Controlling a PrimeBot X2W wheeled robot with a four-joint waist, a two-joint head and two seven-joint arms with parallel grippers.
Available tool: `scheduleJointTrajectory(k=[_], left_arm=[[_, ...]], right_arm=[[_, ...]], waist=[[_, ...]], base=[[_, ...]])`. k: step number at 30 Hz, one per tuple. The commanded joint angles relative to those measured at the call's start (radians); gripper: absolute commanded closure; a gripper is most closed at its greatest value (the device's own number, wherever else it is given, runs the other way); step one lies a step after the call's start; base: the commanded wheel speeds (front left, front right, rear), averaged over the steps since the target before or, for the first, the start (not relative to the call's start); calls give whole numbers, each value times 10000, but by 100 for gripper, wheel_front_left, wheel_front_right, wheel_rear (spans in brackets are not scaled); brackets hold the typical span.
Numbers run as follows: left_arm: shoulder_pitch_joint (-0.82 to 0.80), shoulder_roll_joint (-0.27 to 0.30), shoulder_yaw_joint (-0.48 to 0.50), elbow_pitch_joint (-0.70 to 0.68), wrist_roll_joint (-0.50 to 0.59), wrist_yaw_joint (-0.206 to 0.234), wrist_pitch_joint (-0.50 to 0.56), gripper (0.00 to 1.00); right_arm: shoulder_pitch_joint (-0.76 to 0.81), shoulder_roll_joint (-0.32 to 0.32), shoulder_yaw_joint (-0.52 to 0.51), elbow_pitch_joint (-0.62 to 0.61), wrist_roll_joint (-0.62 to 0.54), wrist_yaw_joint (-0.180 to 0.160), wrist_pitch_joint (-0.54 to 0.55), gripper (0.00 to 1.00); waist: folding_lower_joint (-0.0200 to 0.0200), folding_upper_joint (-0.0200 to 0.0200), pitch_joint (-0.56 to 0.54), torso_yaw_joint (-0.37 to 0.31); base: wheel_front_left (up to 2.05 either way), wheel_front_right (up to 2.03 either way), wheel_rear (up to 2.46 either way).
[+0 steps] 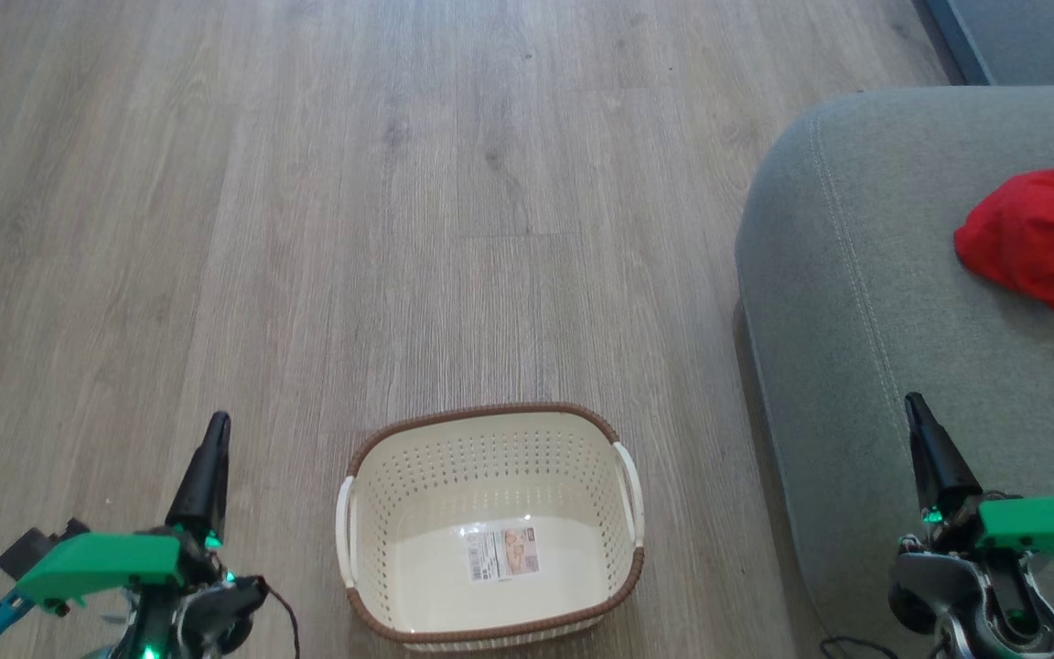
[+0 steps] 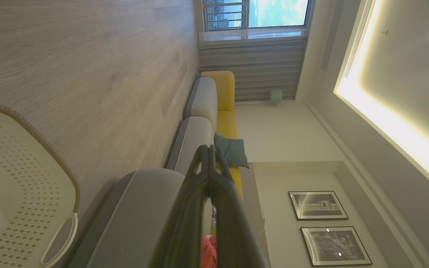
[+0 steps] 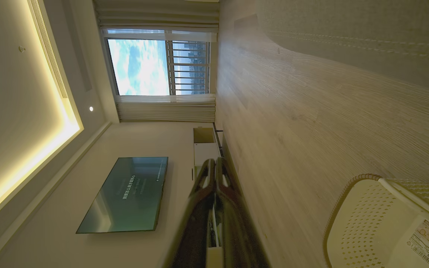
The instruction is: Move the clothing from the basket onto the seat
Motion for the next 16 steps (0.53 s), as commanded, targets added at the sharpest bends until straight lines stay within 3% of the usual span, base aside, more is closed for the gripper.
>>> scheduleJointTrajectory(k=[1,16], left_arm=[[-460,83,352,-319,-69,-94,75,100],[-460,83,352,-320,-69,-94,74,100]], right_arm=[[-523,-30,158,-314,34,6,68,100],[-523,-30,158,-314,34,6,68,100]], waist=[[0,-1,0,0],[0,-1,0,0]], base=[[0,0,0],[0,0,0]])
